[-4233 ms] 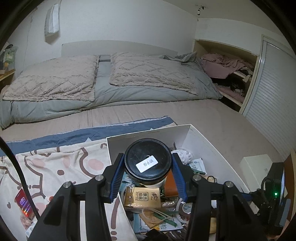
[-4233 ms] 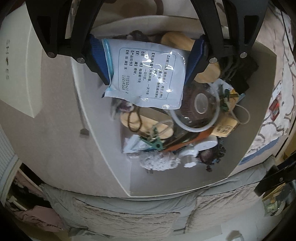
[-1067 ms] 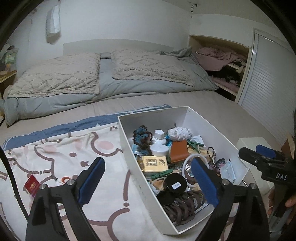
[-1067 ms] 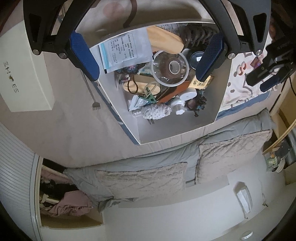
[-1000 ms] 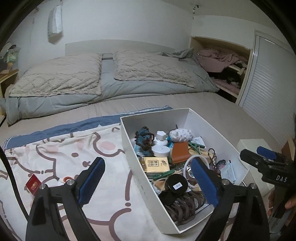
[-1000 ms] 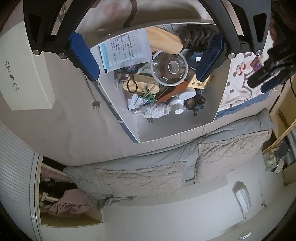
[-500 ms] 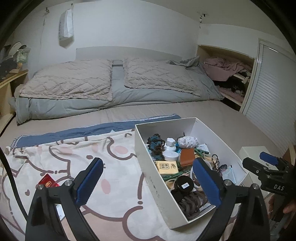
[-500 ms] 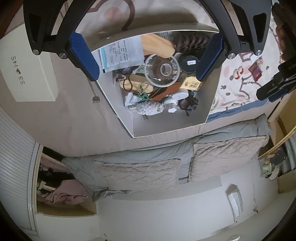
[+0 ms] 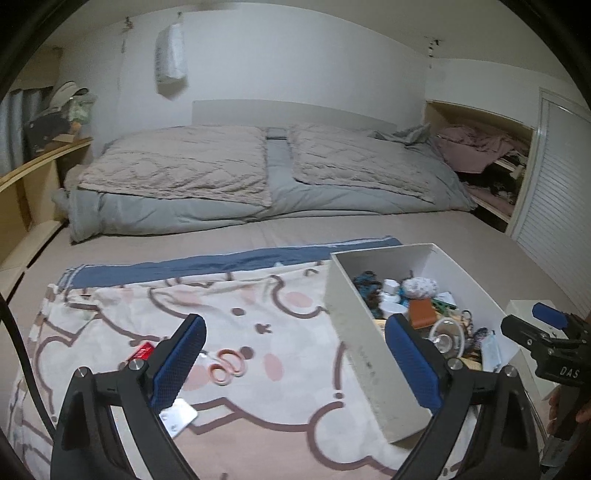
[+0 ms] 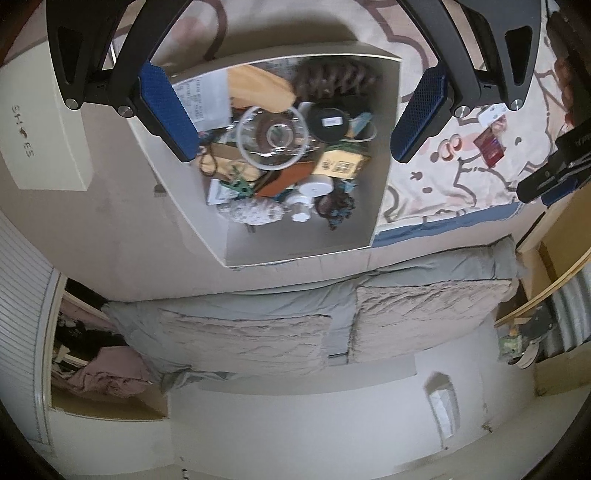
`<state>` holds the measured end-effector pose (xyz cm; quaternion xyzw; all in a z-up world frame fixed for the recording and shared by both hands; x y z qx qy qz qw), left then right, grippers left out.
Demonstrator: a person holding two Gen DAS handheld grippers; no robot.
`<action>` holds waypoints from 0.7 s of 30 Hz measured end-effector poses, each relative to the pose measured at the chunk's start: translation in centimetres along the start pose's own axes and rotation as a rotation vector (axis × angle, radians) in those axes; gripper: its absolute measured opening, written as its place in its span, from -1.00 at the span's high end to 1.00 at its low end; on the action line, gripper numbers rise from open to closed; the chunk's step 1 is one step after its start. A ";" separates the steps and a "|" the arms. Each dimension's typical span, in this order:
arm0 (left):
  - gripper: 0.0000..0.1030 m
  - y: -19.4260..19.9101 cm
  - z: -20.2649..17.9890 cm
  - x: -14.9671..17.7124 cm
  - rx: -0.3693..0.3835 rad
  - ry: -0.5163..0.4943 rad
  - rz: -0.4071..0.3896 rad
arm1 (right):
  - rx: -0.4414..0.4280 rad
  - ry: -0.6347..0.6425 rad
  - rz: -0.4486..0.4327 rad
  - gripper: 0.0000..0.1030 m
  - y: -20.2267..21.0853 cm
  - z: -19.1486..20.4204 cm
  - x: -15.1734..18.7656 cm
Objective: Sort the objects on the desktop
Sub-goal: 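Withdraw both open grippers from the shoebox back over the blanket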
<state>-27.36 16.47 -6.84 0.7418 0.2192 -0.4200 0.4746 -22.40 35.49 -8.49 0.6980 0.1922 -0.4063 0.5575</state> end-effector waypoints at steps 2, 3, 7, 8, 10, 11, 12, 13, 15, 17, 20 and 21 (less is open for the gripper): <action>-0.91 0.6 1.2 0.0 -0.014 0.015 -0.008 | -0.009 0.011 -0.001 -1.00 0.0 0.9 0.0; -0.91 0.8 1.6 0.0 -0.019 0.019 -0.010 | -0.016 0.019 -0.001 -1.00 0.1 1.5 0.0; -0.91 1.8 3.4 0.0 -0.054 0.020 -0.020 | -0.037 0.036 -0.001 -1.00 0.3 3.6 0.1; -0.91 2.0 3.9 -0.1 -0.065 0.021 -0.024 | -0.041 0.040 -0.003 -1.00 0.4 4.0 0.2; -0.91 2.6 4.7 0.0 -0.081 0.028 -0.030 | -0.050 0.058 -0.004 -1.00 0.6 5.1 0.3; -0.91 2.8 5.1 0.0 -0.086 0.033 -0.032 | -0.051 0.068 -0.005 -1.00 0.7 5.5 0.4; -0.91 3.0 5.4 0.0 -0.089 0.037 -0.035 | -0.055 0.083 -0.008 -1.00 0.8 6.1 0.4; -0.91 3.3 5.8 0.0 -0.093 0.041 -0.038 | -0.060 0.094 -0.011 -1.00 1.0 6.6 0.5; -0.91 3.9 6.5 0.0 -0.111 0.043 -0.045 | -0.072 0.115 -0.014 -1.00 1.2 7.5 0.5; -0.91 4.4 7.1 0.0 -0.127 0.042 -0.051 | -0.081 0.132 -0.018 -1.00 1.5 8.4 0.6; -0.91 5.3 8.1 0.2 -0.157 0.039 -0.059 | -0.094 0.142 -0.022 -1.00 1.8 9.5 0.5; -0.91 5.6 8.4 0.3 -0.166 0.039 -0.061 | -0.099 0.144 -0.024 -1.00 1.9 9.8 0.5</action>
Point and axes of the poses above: each gripper's, at about its wrist camera, not at the fingertips, and y roughly against the way its jaws point, z to its left, x to its underside, the point moved 7 cm from there along -y, roughly the way its jaws point, and after that the axes turned 11 degrees about x, right-handed, at the moved point
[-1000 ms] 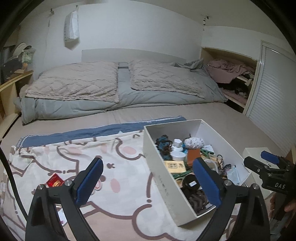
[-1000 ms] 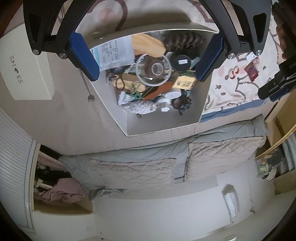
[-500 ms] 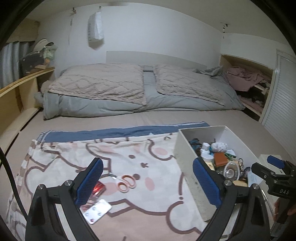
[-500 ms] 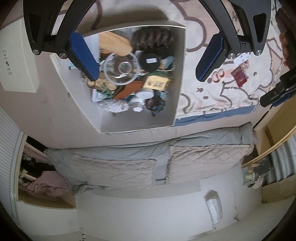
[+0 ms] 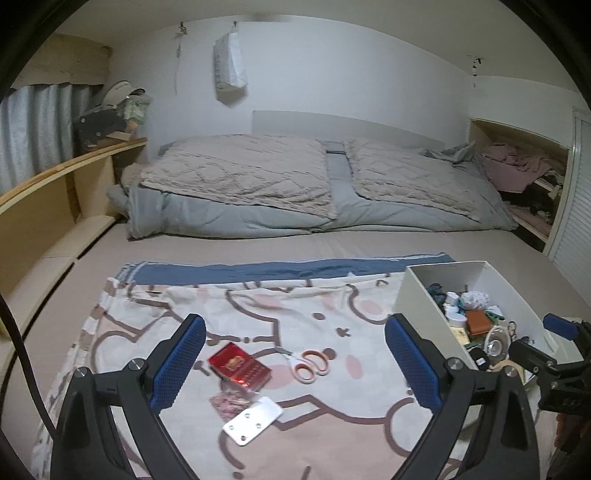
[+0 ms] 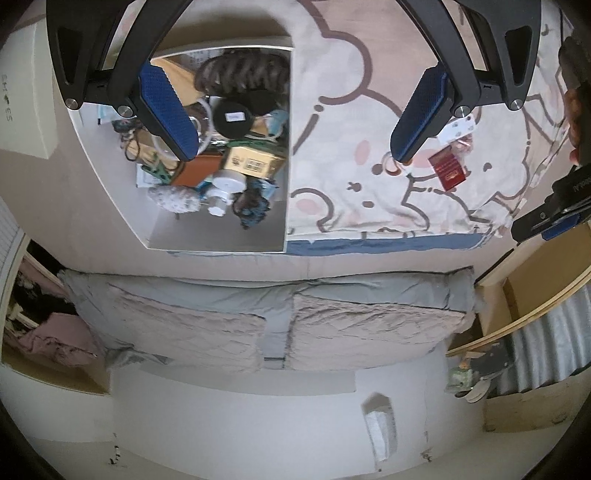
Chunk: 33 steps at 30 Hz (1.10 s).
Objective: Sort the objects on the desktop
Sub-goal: 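Withdraw both open grippers from the shoebox back over the blanket, then move the left gripper toward the white remote while the right gripper approaches the scissors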
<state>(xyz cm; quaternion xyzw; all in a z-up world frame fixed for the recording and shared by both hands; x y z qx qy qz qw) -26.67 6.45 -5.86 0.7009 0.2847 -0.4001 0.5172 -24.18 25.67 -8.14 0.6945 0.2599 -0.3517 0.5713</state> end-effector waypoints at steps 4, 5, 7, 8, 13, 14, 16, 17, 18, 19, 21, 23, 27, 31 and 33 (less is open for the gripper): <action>-0.92 0.7 1.6 0.1 -0.033 0.002 -0.002 | -0.017 0.018 -0.007 -1.00 0.2 1.3 -0.1; -0.92 0.8 1.8 0.2 -0.035 0.004 -0.003 | -0.019 0.021 -0.009 -1.00 0.2 1.6 -0.1; -0.92 1.3 2.5 0.2 -0.045 0.008 -0.004 | -0.031 0.020 -0.013 -1.00 0.2 2.3 -0.3; -0.92 1.5 2.7 0.2 -0.051 0.009 -0.006 | -0.037 0.019 -0.014 -1.00 0.2 2.5 -0.4; -0.92 2.7 4.4 0.2 -0.074 0.020 -0.026 | -0.067 0.027 -0.025 -1.00 0.1 4.5 -0.9; -0.92 2.9 4.9 0.2 -0.077 0.027 -0.027 | -0.073 0.029 -0.026 -1.00 0.0 4.9 -1.0; -0.92 3.0 5.7 0.3 -0.081 0.043 -0.027 | -0.091 0.038 -0.025 -1.00 -0.1 6.0 -1.1; -0.92 3.0 6.1 0.3 -0.084 0.048 -0.027 | -0.094 0.047 -0.024 -1.00 -0.3 6.4 -1.0; -0.92 3.0 6.6 0.4 -0.089 0.054 -0.027 | -0.094 0.057 -0.025 -1.00 -0.3 6.9 -1.1; -0.92 3.0 7.1 0.4 -0.095 0.059 -0.025 | -0.097 0.064 -0.027 -1.00 -0.4 7.1 -1.0; -0.92 2.8 7.8 0.5 -0.106 0.062 -0.020 | -0.104 0.078 -0.023 -1.00 -0.7 7.9 -1.0; -0.92 2.6 8.5 0.7 -0.116 0.067 -0.017 | -0.109 0.083 -0.015 -1.00 -1.0 8.4 -0.9; -0.92 1.8 9.8 1.7 -0.117 0.096 0.001 | -0.115 0.106 0.011 -1.00 -2.1 9.5 -0.4; -0.92 0.2 10.8 3.1 -0.119 0.115 0.042 | -0.122 0.131 0.040 -1.00 -3.3 10.5 0.0; -0.92 -0.5 11.1 3.6 -0.123 0.121 0.059 | -0.125 0.138 0.052 -1.00 -3.9 10.9 0.3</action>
Point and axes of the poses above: each gripper's, at about its wrist camera, not at the fingertips, and y roughly against the way its jaws point, z to its left, x to its underside, the point moved 7 cm from there along -y, roughly the way its jaws point, and after that the axes turned 11 degrees about x, right-handed, at the moved point
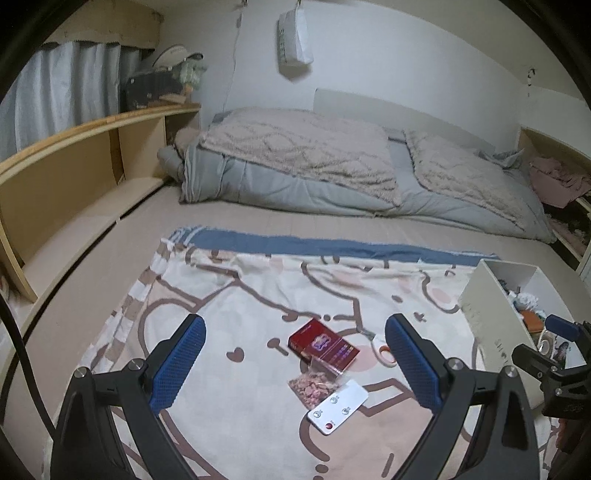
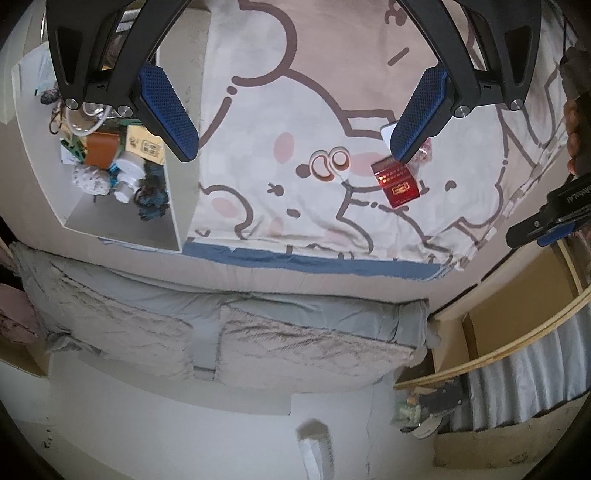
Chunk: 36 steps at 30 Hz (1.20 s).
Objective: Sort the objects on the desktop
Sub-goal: 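Move the left gripper toward the white remote while the right gripper approaches the scissors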
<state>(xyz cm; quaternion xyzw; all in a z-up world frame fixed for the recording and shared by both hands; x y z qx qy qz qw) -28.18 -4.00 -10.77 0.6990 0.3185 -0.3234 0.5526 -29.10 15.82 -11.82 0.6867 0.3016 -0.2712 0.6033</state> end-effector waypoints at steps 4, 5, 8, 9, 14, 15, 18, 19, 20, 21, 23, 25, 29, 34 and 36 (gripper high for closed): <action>-0.92 -2.0 0.3 1.0 0.009 0.022 0.041 | -0.008 0.004 0.023 -1.00 -1.6 0.7 0.3; -0.92 -2.4 0.3 1.3 0.012 0.023 0.051 | -0.013 0.001 0.024 -1.00 -2.1 0.8 0.4; -0.92 -3.9 0.3 2.3 0.012 0.016 0.077 | -0.011 -0.003 0.035 -1.00 -3.4 1.1 0.7; -0.92 -4.2 0.3 2.5 0.011 0.014 0.082 | -0.011 -0.002 0.039 -1.00 -3.9 1.3 0.9; -0.92 -5.8 0.6 3.8 -0.010 -0.001 0.088 | -0.007 0.009 0.053 -1.00 -5.9 2.1 1.3; -0.92 -6.1 0.6 3.9 -0.011 -0.003 0.087 | -0.012 0.006 0.054 -1.00 -6.3 2.3 1.3; -0.92 -7.1 0.9 4.3 -0.014 0.003 0.085 | -0.020 0.006 0.046 -1.00 -7.0 2.7 1.3; -0.92 -7.4 1.1 4.5 -0.015 0.008 0.085 | -0.019 0.011 0.041 -1.00 -7.3 2.9 1.4; -0.92 -7.7 1.1 4.6 -0.014 0.013 0.084 | -0.020 0.018 0.037 -1.00 -7.5 3.1 1.5; -0.92 -7.9 1.2 4.7 -0.010 0.019 0.084 | -0.019 0.027 0.036 -1.00 -7.8 3.2 1.7; -0.92 -8.6 1.3 5.3 -0.005 0.030 0.091 | -0.015 0.048 0.043 -1.00 -8.4 3.5 2.0; -0.92 -9.4 1.2 6.0 -0.008 0.026 0.114 | -0.009 0.067 0.063 -1.00 -9.2 3.7 2.5; -0.92 -10.5 1.3 7.2 -0.022 0.001 0.147 | -0.001 0.106 0.103 -1.00 -10.6 4.4 3.7; -0.92 -11.4 2.3 7.7 -0.068 -0.045 0.173 | -0.023 0.085 0.148 -1.00 -12.1 5.2 4.3; -0.92 -11.7 2.7 7.8 -0.079 -0.062 0.177 | -0.028 0.071 0.161 -1.00 -12.6 5.6 4.3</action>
Point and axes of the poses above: each gripper's, at about its wrist camera, not at the fingertips, and y roughly against the way its jaws point, z to its left, x to its underside, the point moved 7 cm from there along -y, roughly the way its jaws point, and after that the axes turned 11 degrees about x, right-handed, at the moved point
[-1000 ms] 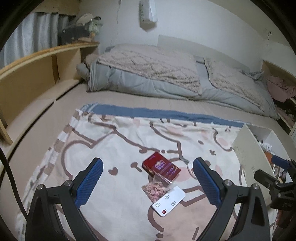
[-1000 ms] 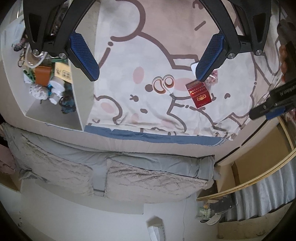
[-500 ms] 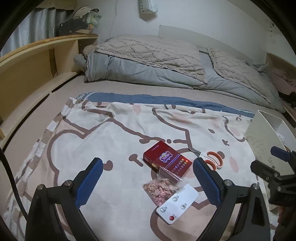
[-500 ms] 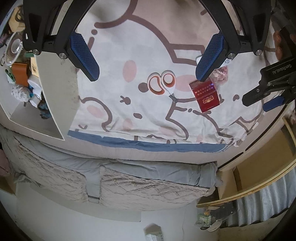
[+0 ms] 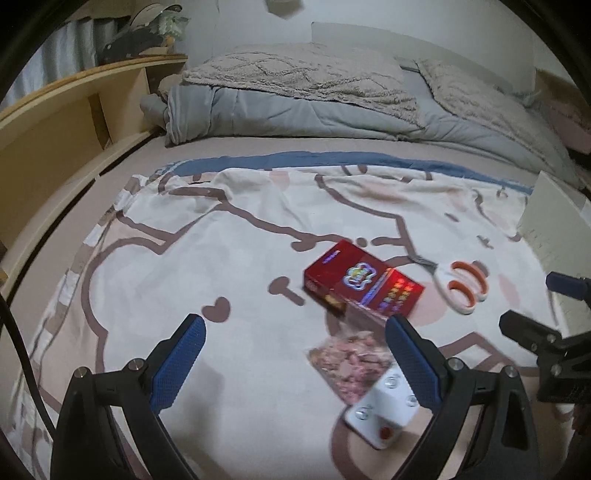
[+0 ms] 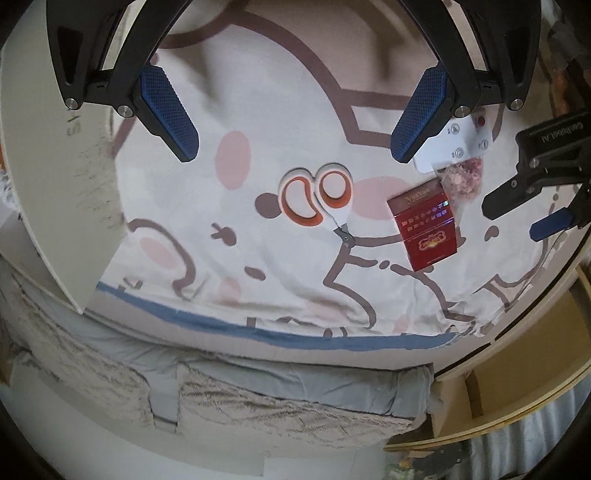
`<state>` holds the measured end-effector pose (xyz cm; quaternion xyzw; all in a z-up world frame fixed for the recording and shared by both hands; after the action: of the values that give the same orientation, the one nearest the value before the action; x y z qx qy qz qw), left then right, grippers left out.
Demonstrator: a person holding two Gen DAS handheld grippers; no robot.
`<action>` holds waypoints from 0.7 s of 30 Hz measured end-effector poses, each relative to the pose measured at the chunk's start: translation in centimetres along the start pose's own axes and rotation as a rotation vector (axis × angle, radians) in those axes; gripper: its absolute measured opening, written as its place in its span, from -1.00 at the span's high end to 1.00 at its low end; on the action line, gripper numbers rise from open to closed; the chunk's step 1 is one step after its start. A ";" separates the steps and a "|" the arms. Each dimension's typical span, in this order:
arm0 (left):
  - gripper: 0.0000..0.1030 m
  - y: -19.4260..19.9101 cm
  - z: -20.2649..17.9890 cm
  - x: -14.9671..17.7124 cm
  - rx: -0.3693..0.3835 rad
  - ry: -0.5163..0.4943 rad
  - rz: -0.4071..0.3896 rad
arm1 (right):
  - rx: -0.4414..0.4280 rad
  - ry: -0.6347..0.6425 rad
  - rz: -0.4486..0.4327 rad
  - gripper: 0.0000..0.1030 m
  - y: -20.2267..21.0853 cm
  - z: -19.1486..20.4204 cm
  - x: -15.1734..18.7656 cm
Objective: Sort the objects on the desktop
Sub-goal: 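Move the left gripper toward the white remote while the right gripper approaches the scissors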
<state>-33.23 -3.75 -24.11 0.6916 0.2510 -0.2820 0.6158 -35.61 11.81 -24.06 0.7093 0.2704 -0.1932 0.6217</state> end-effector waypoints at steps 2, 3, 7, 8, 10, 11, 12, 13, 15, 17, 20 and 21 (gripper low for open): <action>-0.92 -0.2 0.5 0.0 -0.003 0.002 0.002 | 0.002 -0.004 0.014 -1.00 -0.6 0.4 0.0; -0.92 -0.2 0.8 0.0 -0.002 0.009 0.002 | 0.000 -0.009 0.022 -1.00 -0.9 0.5 0.1; -0.92 -0.4 2.4 0.0 0.011 0.078 0.010 | 0.000 -0.036 0.061 -1.00 -2.1 1.0 0.4; -0.92 -0.4 3.0 0.0 0.012 0.102 0.010 | 0.005 -0.039 0.071 -1.00 -2.4 1.1 0.5; -0.92 -0.3 4.0 0.0 0.013 0.142 0.007 | 0.008 -0.034 0.085 -1.00 -2.9 1.5 0.7; -0.92 -0.2 4.4 0.0 0.014 0.159 0.006 | 0.011 -0.024 0.096 -1.00 -3.2 1.9 0.9; -0.92 -0.2 4.9 0.0 0.015 0.175 0.004 | 0.015 -0.013 0.104 -1.00 -3.4 2.2 1.1; -0.92 -0.1 5.3 0.0 0.014 0.193 0.002 | 0.018 -0.001 0.111 -1.00 -3.6 2.5 1.3; -0.92 0.0 6.1 0.0 0.017 0.226 0.000 | 0.017 0.030 0.129 -1.00 -4.0 3.4 2.0; -0.92 0.0 6.8 0.1 0.023 0.261 0.000 | 0.022 0.057 0.120 -1.00 -3.9 4.3 2.3; -0.92 0.0 7.6 0.3 0.030 0.313 0.001 | -0.022 0.085 0.110 -1.00 -3.3 5.7 2.5; -0.92 0.0 7.8 0.3 0.031 0.328 0.003 | -0.040 0.101 0.106 -1.00 -3.1 6.3 2.7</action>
<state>-33.60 -11.51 -24.95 0.7381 0.3430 -0.1682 0.5562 -35.07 6.23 -29.03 0.7188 0.2674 -0.1185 0.6307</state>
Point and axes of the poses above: each gripper's, at about its wrist camera, not at the fingertips, and y roughly against the way its jaws point, z to its left, x to its underside, the point moved 7 cm from there along -y, roughly the way its jaws point, and after that the axes turned 11 degrees about x, right-handed, at the moved point
